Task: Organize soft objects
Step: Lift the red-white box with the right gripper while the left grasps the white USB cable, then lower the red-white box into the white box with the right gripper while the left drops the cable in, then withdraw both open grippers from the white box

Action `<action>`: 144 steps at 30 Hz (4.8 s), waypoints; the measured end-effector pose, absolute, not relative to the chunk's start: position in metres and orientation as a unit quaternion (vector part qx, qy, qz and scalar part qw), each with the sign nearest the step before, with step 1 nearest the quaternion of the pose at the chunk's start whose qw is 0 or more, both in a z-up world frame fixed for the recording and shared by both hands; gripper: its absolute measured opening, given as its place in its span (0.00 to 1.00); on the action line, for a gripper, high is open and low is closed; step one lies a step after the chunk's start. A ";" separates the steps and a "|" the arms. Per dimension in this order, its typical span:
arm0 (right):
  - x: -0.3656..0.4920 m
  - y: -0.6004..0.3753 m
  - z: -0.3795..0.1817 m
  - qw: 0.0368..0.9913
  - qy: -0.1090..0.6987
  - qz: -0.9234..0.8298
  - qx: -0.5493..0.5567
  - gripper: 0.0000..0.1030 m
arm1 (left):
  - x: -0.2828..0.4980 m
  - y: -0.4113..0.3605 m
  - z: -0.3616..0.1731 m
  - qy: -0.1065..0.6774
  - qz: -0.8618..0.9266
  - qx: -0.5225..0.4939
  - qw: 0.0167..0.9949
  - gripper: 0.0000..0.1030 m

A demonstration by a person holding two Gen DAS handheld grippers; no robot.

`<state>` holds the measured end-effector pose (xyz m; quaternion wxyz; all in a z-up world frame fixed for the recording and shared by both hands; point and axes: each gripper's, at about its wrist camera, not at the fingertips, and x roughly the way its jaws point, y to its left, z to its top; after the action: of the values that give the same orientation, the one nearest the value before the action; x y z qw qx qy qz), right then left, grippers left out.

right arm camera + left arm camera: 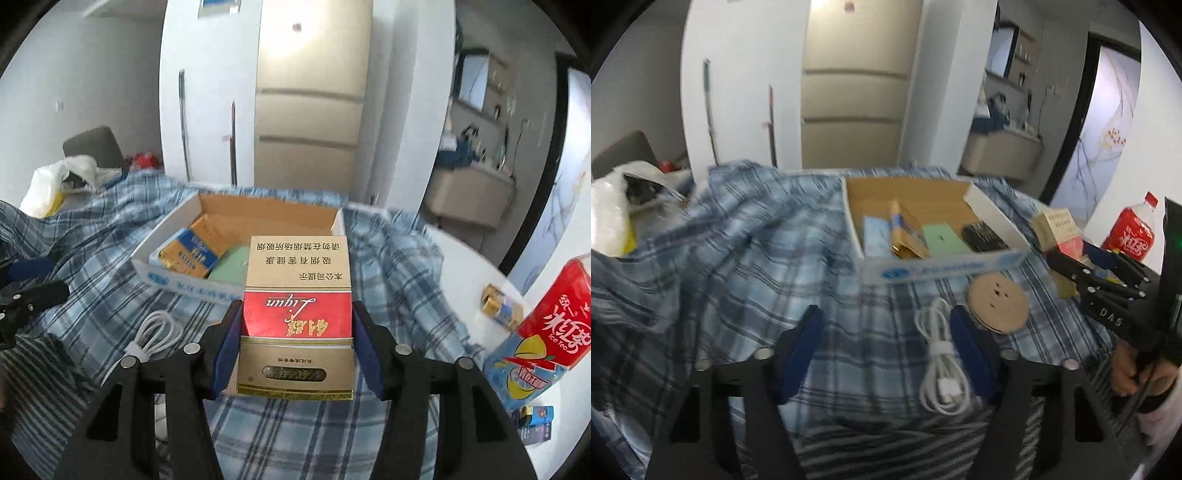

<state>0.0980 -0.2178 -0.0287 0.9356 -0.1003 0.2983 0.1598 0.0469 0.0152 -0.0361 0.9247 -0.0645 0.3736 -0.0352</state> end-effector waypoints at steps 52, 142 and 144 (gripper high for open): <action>0.107 -0.264 0.022 0.955 0.257 0.149 -0.024 0.54 | 0.078 0.002 0.041 0.345 -0.019 -0.005 0.938 0.23; 0.127 -0.256 0.075 0.969 0.216 0.122 -0.007 1.00 | 0.066 -0.025 0.085 0.211 -0.023 -0.003 0.977 1.00; 0.111 -0.258 0.077 0.972 0.202 0.121 -0.019 1.00 | 0.054 -0.027 0.082 0.212 -0.029 -0.004 0.977 1.00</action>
<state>0.1114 -0.2584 0.0766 0.9716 -0.0188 0.2023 0.1213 0.0536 -0.0272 0.0822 0.9768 -0.0042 0.2122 -0.0287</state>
